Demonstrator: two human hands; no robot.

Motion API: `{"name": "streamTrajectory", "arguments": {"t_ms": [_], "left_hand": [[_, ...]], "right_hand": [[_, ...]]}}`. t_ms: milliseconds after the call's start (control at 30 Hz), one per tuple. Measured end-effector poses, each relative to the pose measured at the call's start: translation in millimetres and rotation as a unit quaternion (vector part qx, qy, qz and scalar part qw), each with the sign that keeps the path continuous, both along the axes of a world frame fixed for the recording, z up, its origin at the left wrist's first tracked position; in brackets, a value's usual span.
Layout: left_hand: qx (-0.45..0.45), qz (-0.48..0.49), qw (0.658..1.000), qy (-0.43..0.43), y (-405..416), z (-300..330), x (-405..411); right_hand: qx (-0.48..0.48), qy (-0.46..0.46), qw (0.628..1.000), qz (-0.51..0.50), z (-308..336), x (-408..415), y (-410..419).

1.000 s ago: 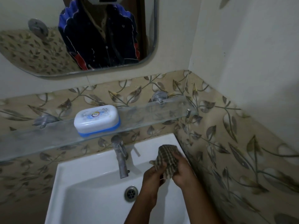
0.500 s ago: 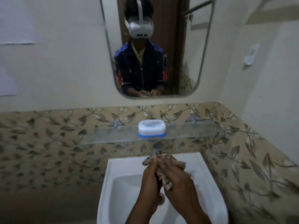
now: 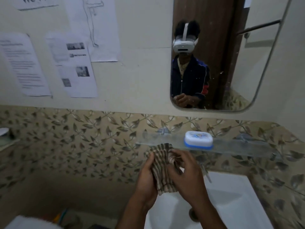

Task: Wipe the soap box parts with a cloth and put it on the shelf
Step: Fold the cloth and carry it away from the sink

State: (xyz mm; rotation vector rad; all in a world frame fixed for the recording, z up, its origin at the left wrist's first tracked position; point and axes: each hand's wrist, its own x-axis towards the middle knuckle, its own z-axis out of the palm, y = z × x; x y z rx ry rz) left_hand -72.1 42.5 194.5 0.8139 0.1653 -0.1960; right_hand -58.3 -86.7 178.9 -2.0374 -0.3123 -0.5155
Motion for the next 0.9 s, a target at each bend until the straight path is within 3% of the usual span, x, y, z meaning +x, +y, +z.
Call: {"name": "streamTrajectory", "arguments": {"t_ms": [133, 233, 300, 400, 467, 567, 633, 733, 900], "left_hand": [[0.179, 0.034, 0.982, -0.048, 24.9, 17.6, -7.9], [0.285, 0.037, 0.953, -0.099, 49.6, 37.3, -10.3], [0.325, 0.017, 0.938, -0.119, 56.5, 52.8, -11.8], [0.377, 0.007, 0.918, -0.125, 43.6, 68.1, -12.2], [0.351, 0.015, 0.931, -0.098, 30.6, 70.8, -11.5], [0.237, 0.024, 0.97, -0.041, 14.6, 70.2, -7.9], [0.179, 0.03, 0.983, -0.017, 7.3, 69.8, -5.3], [0.146, 0.028, 0.989, -0.003, -1.7, 69.2, -4.3], [0.145, 0.076, 0.986, -0.016, -12.6, 67.5, 1.6]], "right_hand": [[0.149, 0.09, 0.984, 0.034, 15.2, 4.6, -6.6], [0.345, 0.176, 0.912, 0.135, 28.3, 9.5, -27.3], [0.387, 0.186, 0.89, 0.155, 31.3, 14.4, -36.9], [0.232, 0.109, 0.966, 0.036, 25.1, 18.2, -36.6], [0.11, -0.002, 0.992, -0.055, 26.9, 9.9, -27.3], [0.044, -0.157, 0.987, -0.004, 37.9, -15.5, -11.4], [-0.027, -0.168, 0.983, 0.062, 45.2, -29.1, -3.7], [-0.134, -0.166, 0.976, 0.048, 44.4, -28.2, -5.1], [-0.114, -0.198, 0.974, 0.004, 38.6, -19.6, -16.5]]}}
